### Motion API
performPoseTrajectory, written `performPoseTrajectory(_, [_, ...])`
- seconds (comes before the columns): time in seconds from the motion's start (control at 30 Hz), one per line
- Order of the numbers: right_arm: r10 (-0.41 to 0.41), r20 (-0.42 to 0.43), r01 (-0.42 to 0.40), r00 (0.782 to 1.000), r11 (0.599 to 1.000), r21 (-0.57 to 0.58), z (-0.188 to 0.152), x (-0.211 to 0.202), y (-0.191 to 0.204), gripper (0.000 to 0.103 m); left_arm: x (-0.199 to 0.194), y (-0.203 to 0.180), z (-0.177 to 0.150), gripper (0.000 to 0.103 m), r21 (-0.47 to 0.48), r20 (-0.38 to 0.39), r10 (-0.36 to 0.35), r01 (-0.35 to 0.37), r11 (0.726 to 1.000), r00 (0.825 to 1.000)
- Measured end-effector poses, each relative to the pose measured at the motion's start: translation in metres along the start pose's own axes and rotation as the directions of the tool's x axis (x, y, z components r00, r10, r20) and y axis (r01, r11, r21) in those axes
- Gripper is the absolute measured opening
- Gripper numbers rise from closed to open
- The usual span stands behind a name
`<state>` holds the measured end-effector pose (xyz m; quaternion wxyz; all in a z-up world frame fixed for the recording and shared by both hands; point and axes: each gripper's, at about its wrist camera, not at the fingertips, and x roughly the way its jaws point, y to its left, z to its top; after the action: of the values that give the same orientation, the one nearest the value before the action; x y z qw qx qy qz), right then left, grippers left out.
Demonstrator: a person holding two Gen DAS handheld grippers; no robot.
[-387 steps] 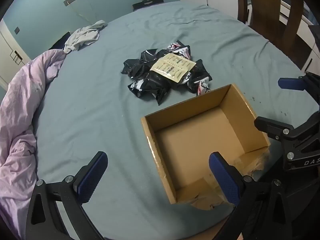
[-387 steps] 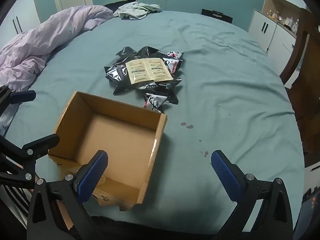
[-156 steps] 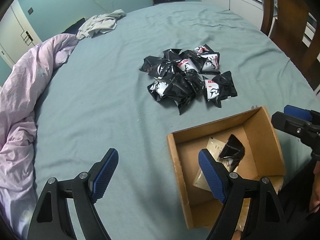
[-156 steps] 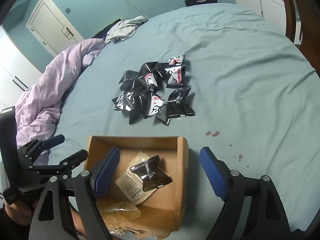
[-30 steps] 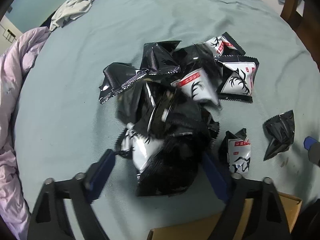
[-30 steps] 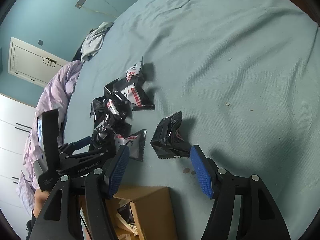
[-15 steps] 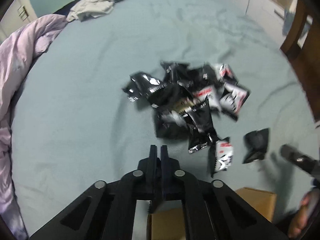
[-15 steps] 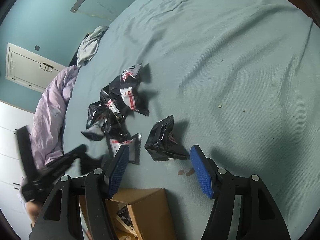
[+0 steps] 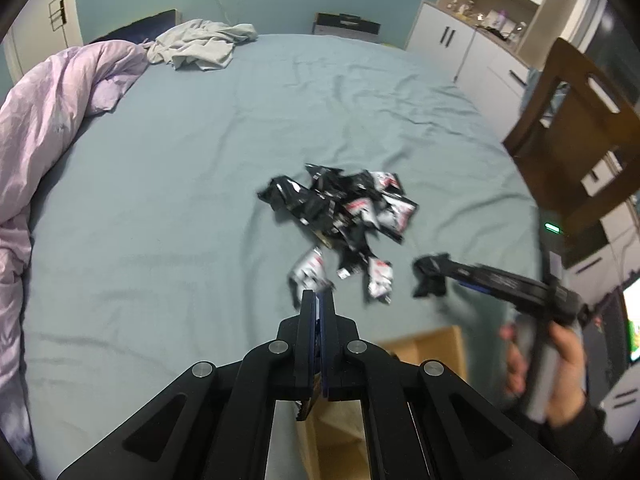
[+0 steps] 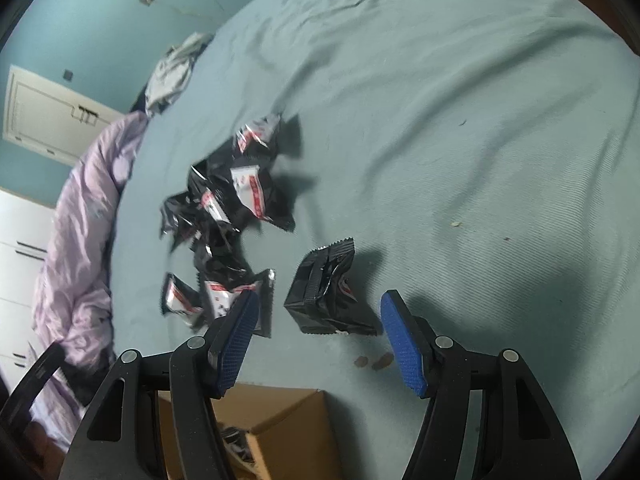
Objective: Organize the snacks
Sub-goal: 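Grasp a black snack packet beside the pile with the right tool, then carry the black packet over the box and release it with the right tool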
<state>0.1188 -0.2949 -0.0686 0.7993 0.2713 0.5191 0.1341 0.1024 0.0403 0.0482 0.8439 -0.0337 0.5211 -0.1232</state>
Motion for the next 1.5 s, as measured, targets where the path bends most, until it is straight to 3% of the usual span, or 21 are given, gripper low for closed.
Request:
performPoseTrajectory(0.23, [-0.072, -0.053, 0.068, 0.996, 0.995, -0.079, 0.007, 0.029, 0.017, 0.063, -0.022, -0.015, -0.041, 0.001, 0.063, -0.005, -0.081, 0.081, 0.995, 0.997])
performPoseTrajectory(0.43, [-0.141, -0.034, 0.133, 0.989, 0.977, -0.164, 0.008, 0.042, 0.031, 0.063, 0.005, -0.023, -0.059, 0.001, 0.087, -0.029, -0.102, 0.104, 0.991, 0.994])
performPoseTrajectory(0.47, [-0.151, -0.028, 0.144, 0.988, 0.974, -0.174, 0.007, 0.042, 0.032, 0.06, 0.01, -0.025, -0.061, 0.001, 0.092, -0.032, -0.104, 0.107, 0.99, 0.994])
performPoseTrajectory(0.53, [-0.193, -0.008, 0.188, 0.981, 0.962, -0.2, 0.004, 0.042, 0.035, 0.038, 0.018, -0.027, -0.063, 0.001, 0.104, -0.03, -0.094, 0.097, 0.99, 0.995])
performPoseTrajectory(0.57, [-0.19, -0.004, 0.185, 0.982, 0.961, -0.206, 0.003, 0.041, 0.035, 0.038, 0.022, -0.027, -0.063, 0.001, 0.108, -0.024, -0.087, 0.089, 0.99, 0.996])
performPoseTrajectory(0.7, [-0.138, 0.085, 0.152, 0.987, 0.972, -0.18, -0.001, 0.016, 0.041, 0.034, 0.042, -0.025, -0.067, 0.001, 0.116, -0.012, -0.04, 0.041, 0.992, 0.999])
performPoseTrajectory(0.77, [-0.102, 0.128, 0.124, 0.986, 0.976, -0.179, -0.008, -0.004, 0.045, 0.034, 0.05, -0.024, -0.069, 0.001, 0.127, -0.021, -0.049, 0.051, 0.991, 0.999])
performPoseTrajectory(0.9, [0.01, 0.123, 0.011, 0.992, 0.985, -0.171, -0.034, -0.033, 0.048, 0.035, 0.065, -0.016, -0.07, 0.002, 0.121, -0.048, -0.049, 0.054, 0.991, 0.998])
performPoseTrajectory(1.03, [0.102, 0.149, -0.076, 0.983, 0.982, -0.171, -0.065, -0.065, 0.047, 0.035, 0.074, -0.003, -0.072, 0.002, 0.095, -0.049, -0.026, 0.03, 0.995, 0.998])
performPoseTrajectory(1.2, [0.154, 0.156, -0.119, 0.976, 0.97, -0.213, -0.102, -0.084, 0.049, 0.035, 0.073, -0.019, -0.078, 0.005, 0.196, 0.011, 0.056, -0.057, 0.979, 0.998])
performPoseTrajectory(1.27, [0.128, 0.152, -0.084, 0.98, 0.96, -0.266, -0.109, -0.085, 0.052, 0.035, 0.074, -0.023, -0.08, 0.01, 0.235, 0.023, 0.071, -0.074, 0.969, 0.997])
performPoseTrajectory(1.33, [0.104, 0.147, -0.05, 0.984, 0.943, -0.33, -0.111, -0.082, 0.063, 0.035, 0.07, -0.026, -0.081, 0.025, 0.253, 0.03, 0.076, -0.081, 0.964, 0.997])
performPoseTrajectory(1.4, [0.08, 0.139, -0.023, 0.987, 0.927, -0.374, -0.111, -0.076, 0.074, 0.035, 0.06, -0.026, -0.078, 0.033, 0.239, 0.032, 0.056, -0.062, 0.969, 0.998])
performPoseTrajectory(1.47, [0.05, 0.13, 0.005, 0.99, 0.92, -0.391, -0.111, -0.07, 0.078, 0.035, 0.044, -0.026, -0.075, 0.049, 0.214, 0.069, 0.049, -0.063, 0.975, 0.996])
performPoseTrajectory(1.5, [0.046, 0.13, 0.008, 0.991, 0.921, -0.389, -0.109, -0.069, 0.081, 0.035, 0.035, -0.025, -0.073, 0.067, 0.201, 0.101, 0.051, -0.07, 0.977, 0.994])
